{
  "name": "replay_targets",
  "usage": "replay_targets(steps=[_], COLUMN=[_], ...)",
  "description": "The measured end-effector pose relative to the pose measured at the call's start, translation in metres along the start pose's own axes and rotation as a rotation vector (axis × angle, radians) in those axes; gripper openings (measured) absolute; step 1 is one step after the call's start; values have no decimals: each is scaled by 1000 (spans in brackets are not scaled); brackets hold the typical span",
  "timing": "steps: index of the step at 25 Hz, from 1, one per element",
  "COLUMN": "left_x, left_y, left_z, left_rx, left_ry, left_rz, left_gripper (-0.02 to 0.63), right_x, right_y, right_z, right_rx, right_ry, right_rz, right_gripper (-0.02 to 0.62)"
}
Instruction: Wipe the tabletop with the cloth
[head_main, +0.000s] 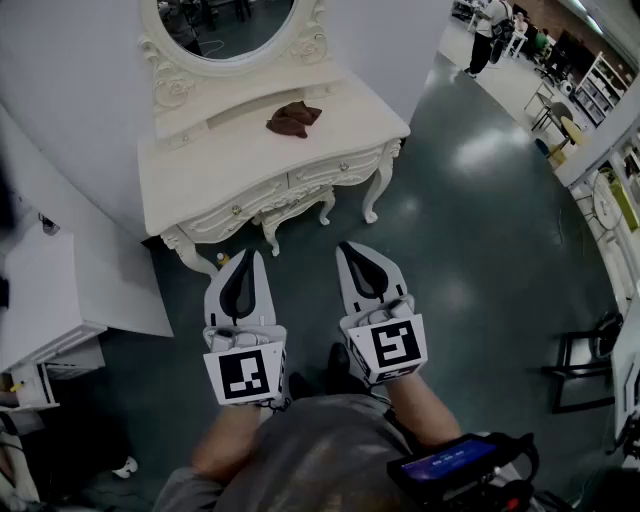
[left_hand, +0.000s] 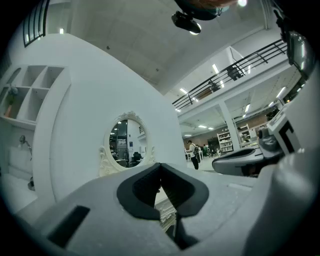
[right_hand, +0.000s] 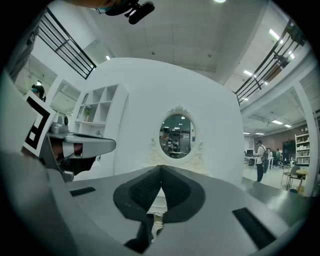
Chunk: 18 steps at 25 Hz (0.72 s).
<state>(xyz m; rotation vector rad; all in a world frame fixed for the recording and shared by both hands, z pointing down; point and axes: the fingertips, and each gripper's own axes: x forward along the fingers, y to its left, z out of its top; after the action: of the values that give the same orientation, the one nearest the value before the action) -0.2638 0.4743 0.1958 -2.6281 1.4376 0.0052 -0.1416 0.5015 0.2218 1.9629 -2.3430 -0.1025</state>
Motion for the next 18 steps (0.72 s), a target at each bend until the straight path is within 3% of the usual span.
replay_targets(steps=[8,18], left_x=[35,100], left_y=[-12,-35], left_z=[-8,-6], left_rx=[-15,5], left_ry=[-3,15], left_rz=[13,61], left_gripper=[14,14], right_x=[21,65], right_y=[-31,-95], right_z=[-15,-19], right_rx=[25,43], right_ry=[47,9], right_rz=[41,103], right_gripper=[12,18])
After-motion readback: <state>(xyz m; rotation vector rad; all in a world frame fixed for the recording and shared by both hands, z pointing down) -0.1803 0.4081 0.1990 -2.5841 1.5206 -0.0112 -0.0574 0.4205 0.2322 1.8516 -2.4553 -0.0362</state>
